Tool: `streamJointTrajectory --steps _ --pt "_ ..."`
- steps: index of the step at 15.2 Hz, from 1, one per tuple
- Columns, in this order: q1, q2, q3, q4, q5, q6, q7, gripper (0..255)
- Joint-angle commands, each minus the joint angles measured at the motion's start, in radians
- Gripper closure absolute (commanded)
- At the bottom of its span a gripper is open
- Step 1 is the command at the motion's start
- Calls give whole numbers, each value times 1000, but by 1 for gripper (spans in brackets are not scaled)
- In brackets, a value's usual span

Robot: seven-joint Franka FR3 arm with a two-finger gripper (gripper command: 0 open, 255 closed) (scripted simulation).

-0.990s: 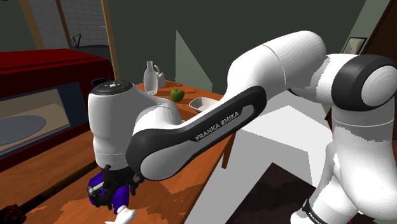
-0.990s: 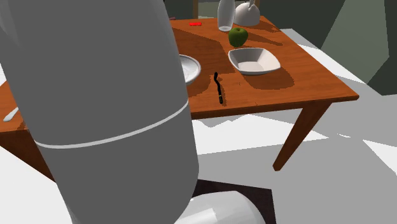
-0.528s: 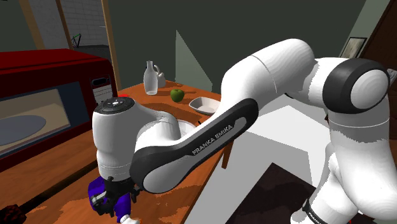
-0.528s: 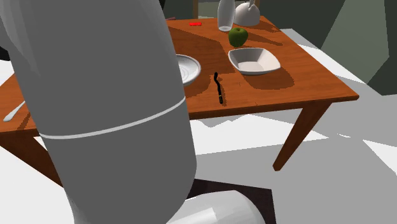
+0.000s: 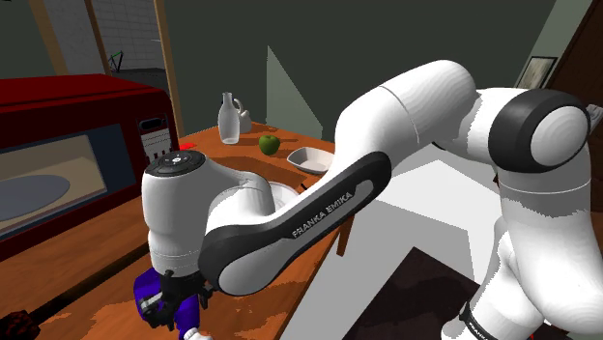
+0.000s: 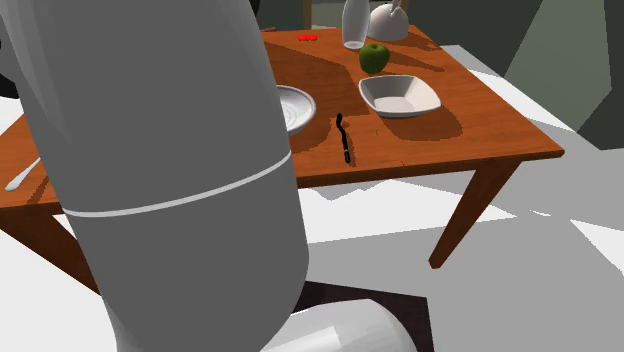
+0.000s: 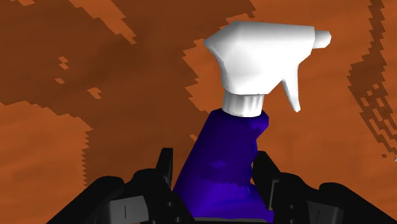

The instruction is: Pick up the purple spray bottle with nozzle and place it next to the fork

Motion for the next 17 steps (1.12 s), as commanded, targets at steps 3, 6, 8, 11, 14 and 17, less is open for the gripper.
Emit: streamJointTrajectory --steps 3,6,8,11,14,17 --pt "0 0 0 0 0 0 0 0" --pt "0 0 0 0 0 0 0 0" --pt "-9 -39 12 12 21 -47 -13 0" --pt "-16 -71 22 27 40 -92 -24 0" --pt "-16 -71 22 27 40 -92 -24 0" --pt "-16 -71 22 27 40 -92 -24 0"
